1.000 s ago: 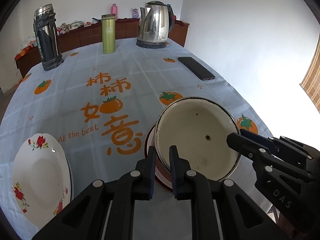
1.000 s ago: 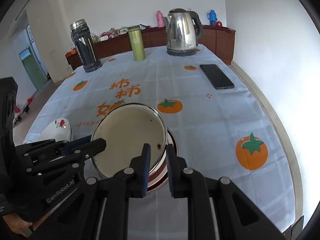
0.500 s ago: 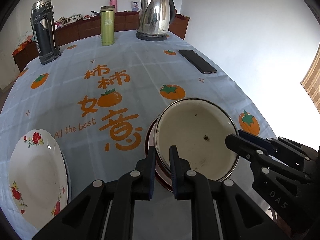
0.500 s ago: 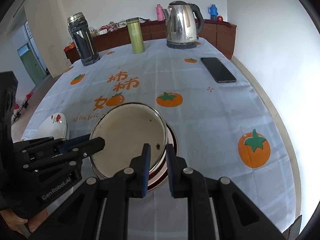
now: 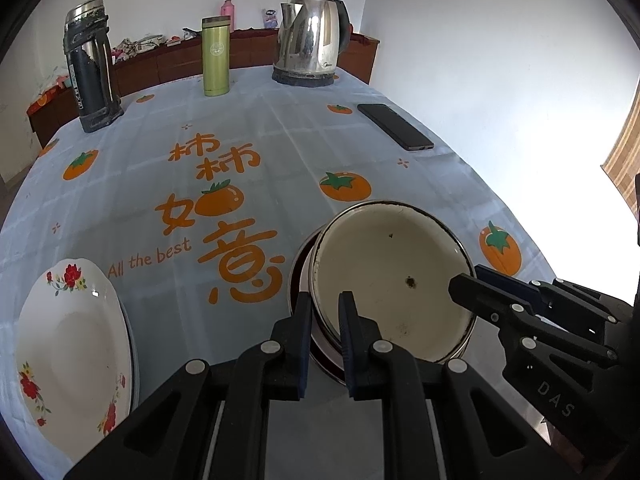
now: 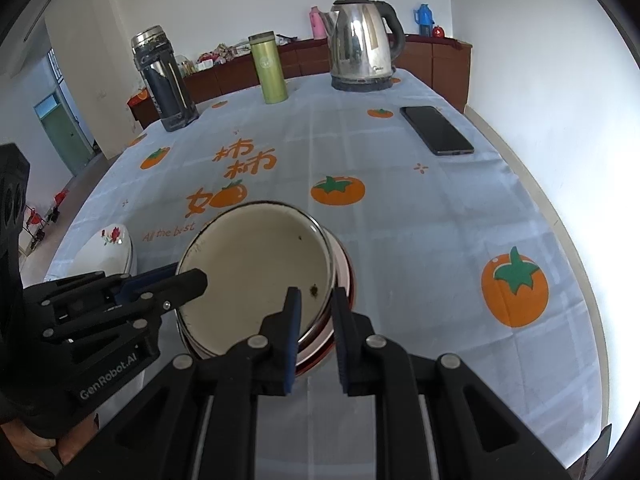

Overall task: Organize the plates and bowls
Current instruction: 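Lower the cream basin into the steel bowl with the left gripper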

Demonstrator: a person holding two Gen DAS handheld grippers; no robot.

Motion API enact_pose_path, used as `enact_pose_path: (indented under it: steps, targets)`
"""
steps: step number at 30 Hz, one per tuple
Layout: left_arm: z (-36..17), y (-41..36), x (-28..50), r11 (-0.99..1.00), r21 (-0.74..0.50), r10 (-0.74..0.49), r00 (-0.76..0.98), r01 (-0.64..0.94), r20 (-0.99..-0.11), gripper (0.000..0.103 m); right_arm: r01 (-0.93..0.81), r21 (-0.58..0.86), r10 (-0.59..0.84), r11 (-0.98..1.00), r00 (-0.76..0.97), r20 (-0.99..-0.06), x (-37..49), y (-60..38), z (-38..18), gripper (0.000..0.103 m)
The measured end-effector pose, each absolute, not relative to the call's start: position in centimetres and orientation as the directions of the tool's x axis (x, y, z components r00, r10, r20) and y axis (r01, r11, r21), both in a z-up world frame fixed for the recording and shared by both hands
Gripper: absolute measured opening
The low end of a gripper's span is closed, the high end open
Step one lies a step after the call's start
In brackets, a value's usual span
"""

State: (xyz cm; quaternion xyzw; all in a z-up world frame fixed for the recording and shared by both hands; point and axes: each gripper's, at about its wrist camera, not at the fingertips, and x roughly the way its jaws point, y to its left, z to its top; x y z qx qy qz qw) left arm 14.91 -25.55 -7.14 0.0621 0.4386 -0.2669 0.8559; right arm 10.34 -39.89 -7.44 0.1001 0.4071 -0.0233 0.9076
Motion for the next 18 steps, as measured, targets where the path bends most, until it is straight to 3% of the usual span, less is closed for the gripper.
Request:
enact_pose_path:
  steps: [18]
  targets:
    - [-7.19, -25.28, 14.77, 0.848, -0.151, -0.425, 0.483, 0.508, -0.766, 0.015, 0.122, 0.123, 0.003, 0.985, 0.696, -0.718, 9.57, -39.19, -7.59, 0.016]
